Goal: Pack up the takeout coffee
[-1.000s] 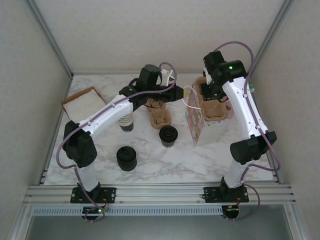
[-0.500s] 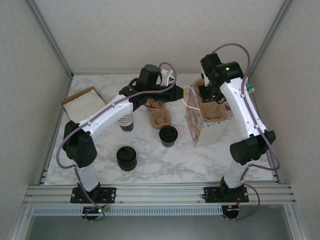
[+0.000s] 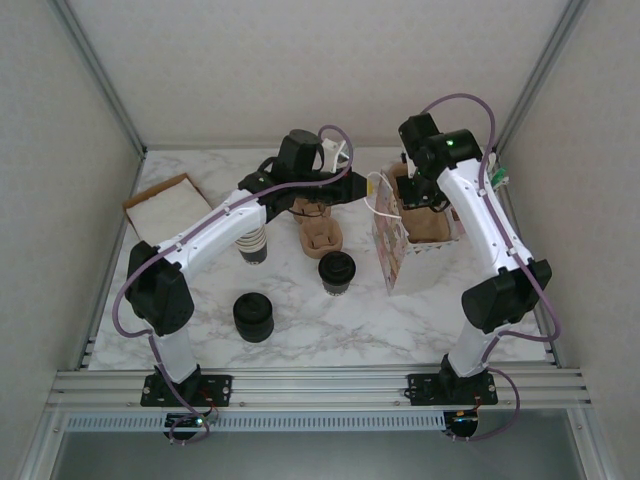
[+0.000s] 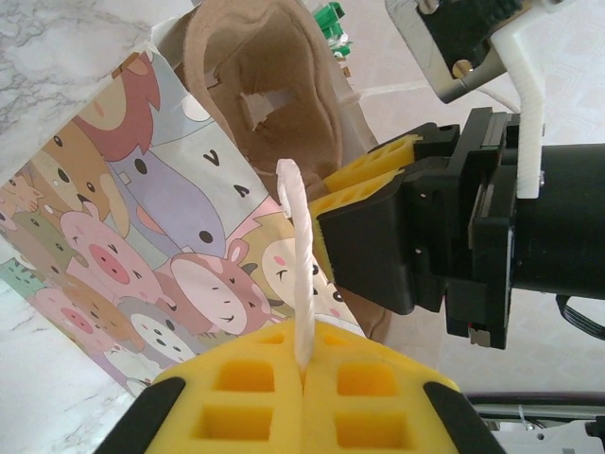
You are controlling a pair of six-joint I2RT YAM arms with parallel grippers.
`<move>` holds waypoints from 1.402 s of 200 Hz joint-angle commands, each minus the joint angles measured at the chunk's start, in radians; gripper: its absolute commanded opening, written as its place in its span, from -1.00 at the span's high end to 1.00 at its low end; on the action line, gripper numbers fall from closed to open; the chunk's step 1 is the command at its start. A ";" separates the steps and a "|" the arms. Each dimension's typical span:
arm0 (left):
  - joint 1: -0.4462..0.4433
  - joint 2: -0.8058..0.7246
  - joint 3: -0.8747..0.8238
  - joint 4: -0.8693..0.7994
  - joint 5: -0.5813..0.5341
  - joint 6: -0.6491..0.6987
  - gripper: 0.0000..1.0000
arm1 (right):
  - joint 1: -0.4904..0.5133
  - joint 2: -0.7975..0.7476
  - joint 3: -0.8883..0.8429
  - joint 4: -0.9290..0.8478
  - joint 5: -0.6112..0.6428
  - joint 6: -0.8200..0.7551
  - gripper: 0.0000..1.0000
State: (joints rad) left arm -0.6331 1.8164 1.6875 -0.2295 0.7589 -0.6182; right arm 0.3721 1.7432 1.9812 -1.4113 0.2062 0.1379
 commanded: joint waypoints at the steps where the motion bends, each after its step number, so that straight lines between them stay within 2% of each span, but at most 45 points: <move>1: 0.007 -0.012 -0.011 0.017 -0.012 -0.008 1.00 | 0.010 -0.061 -0.021 0.011 -0.019 0.003 0.50; 46: 0.007 -0.012 -0.010 0.025 -0.024 -0.016 1.00 | 0.010 -0.104 -0.036 0.020 -0.040 -0.008 0.49; 112: 0.010 -0.011 -0.012 0.038 -0.041 -0.034 1.00 | 0.003 -0.122 -0.173 0.047 -0.005 -0.013 0.49; 162: 0.010 -0.026 -0.028 0.053 -0.046 -0.046 1.00 | -0.010 -0.117 -0.196 0.065 -0.009 0.003 0.49; 196: 0.010 -0.040 -0.044 0.063 -0.052 -0.052 1.00 | -0.012 -0.108 -0.196 0.060 -0.094 0.036 0.49; 255: 0.011 -0.073 -0.078 0.086 -0.075 -0.064 1.00 | -0.016 -0.079 -0.204 0.018 -0.052 0.065 0.49; 280: 0.010 -0.097 -0.104 0.098 -0.096 -0.067 1.00 | -0.016 -0.058 -0.181 0.019 -0.080 0.056 0.49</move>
State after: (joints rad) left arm -0.6304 1.7821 1.6119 -0.1799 0.6991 -0.6746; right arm 0.3603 1.6619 1.7863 -1.3609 0.1486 0.1837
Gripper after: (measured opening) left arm 0.045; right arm 0.259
